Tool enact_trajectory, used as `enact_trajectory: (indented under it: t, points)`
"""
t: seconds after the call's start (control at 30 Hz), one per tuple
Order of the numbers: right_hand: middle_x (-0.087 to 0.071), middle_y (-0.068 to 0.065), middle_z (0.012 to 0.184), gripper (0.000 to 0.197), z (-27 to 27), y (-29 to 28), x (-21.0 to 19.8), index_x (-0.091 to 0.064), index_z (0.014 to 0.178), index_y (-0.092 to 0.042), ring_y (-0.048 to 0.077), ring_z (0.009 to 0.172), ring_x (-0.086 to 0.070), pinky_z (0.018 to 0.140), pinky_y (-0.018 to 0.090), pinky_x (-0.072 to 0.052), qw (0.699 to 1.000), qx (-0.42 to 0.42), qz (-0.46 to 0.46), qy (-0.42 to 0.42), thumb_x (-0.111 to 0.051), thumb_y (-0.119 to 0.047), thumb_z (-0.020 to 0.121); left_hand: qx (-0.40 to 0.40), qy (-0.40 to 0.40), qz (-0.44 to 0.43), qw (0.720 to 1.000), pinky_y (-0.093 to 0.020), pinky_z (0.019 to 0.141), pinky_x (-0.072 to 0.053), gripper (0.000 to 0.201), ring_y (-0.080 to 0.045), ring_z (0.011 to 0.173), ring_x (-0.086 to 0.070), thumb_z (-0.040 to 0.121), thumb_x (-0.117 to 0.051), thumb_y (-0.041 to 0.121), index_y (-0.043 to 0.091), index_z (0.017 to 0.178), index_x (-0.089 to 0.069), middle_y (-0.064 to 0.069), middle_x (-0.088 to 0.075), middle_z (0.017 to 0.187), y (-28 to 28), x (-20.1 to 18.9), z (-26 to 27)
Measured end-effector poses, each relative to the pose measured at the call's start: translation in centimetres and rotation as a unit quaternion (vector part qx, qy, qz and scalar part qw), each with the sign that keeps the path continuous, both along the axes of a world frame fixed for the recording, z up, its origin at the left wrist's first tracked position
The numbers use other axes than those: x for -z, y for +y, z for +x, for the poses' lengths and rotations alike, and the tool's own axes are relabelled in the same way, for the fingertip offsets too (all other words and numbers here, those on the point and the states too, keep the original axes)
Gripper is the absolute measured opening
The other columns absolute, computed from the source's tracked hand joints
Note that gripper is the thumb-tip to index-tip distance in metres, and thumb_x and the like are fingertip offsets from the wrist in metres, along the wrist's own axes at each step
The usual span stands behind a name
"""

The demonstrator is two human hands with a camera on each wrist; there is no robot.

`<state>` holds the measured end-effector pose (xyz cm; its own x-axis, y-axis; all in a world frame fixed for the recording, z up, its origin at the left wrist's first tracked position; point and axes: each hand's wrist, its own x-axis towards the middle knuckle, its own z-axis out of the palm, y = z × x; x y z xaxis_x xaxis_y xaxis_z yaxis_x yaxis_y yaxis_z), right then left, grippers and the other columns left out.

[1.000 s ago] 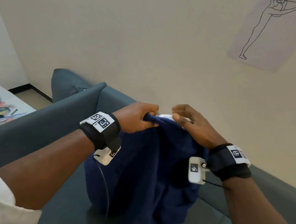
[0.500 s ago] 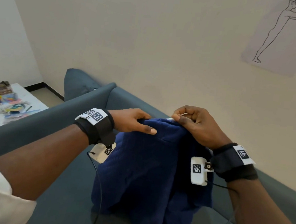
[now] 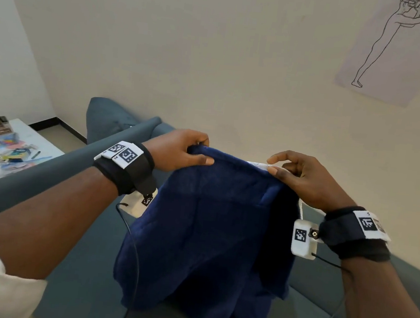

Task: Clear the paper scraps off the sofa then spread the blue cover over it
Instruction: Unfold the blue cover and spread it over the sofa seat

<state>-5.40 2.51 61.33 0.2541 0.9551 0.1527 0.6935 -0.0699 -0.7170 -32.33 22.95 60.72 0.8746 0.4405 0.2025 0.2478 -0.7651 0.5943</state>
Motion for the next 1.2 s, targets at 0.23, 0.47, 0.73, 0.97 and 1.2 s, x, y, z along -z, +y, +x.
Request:
enact_trajectory:
  t: [0.23, 0.47, 0.73, 0.97, 1.2]
  points:
    - [-0.071, -0.021, 0.111, 0.035, -5.5, 2.6, 1.0, -0.068, 0.12, -0.033, -0.004, 0.105, -0.066, 0.087, 0.015, -0.051, 0.995, -0.049, 0.07, -0.051, -0.079, -0.045, 0.089, 0.008, -0.098, -0.028, 0.995, -0.015, 0.051, -0.035, 0.023, -0.004, 0.049, -0.041, 0.092, -0.074, 0.029, 0.017, 0.09, -0.056, 0.012, -0.052, 0.054, -2.2, -1.5, 1.1]
    - [-0.062, 0.007, 0.07, 0.024, -6.3, 3.7, -1.2, -0.066, 0.08, -0.017, 0.007, 0.064, -0.05, 0.059, 0.029, -0.042, 0.987, -0.04, 0.154, -0.018, -0.069, -0.031, 0.099, 0.031, 0.041, -0.041, 0.998, -0.035, 0.066, -0.054, 0.036, -0.016, 0.073, -0.066, 0.082, -0.081, 0.049, 0.022, 0.1, -0.067, 0.001, -0.071, 0.082, -1.6, -1.8, -1.6]
    - [-0.056, 0.024, 0.075, 0.03, -2.4, 1.6, -0.7, -0.062, 0.081, -0.006, 0.018, 0.064, -0.049, 0.062, 0.034, -0.039, 0.99, 0.007, 0.14, -0.007, -0.066, -0.026, 0.102, -0.092, -0.003, -0.076, 0.993, -0.034, 0.076, -0.057, 0.022, -0.018, 0.084, -0.072, 0.082, -0.084, 0.034, 0.021, 0.096, -0.072, 0.002, -0.076, 0.088, 1.7, -0.6, -7.3]
    - [-0.071, -0.014, 0.11, 0.035, -5.3, 3.3, -0.7, -0.068, 0.113, -0.029, 0.0, 0.104, -0.065, 0.091, 0.02, -0.05, 0.99, -0.01, 0.119, -0.076, -0.081, -0.047, 0.086, -0.063, -0.162, -0.156, 0.972, -0.039, 0.091, -0.058, 0.026, -0.027, 0.102, -0.074, 0.093, -0.073, 0.019, 0.002, 0.112, -0.071, -0.013, -0.077, 0.107, 0.9, -0.5, -5.8]
    - [-0.072, -0.014, 0.104, 0.04, -10.9, 8.1, -1.6, -0.067, 0.116, -0.032, 0.005, 0.097, -0.068, 0.095, 0.048, -0.052, 0.972, -0.119, 0.124, -0.158, -0.073, -0.058, 0.086, -0.026, -0.199, -0.169, 0.965, -0.039, 0.083, -0.058, 0.028, -0.022, 0.088, -0.072, 0.089, -0.074, 0.029, 0.006, 0.104, -0.073, -0.015, -0.076, 0.097, -1.5, -0.9, -3.2]
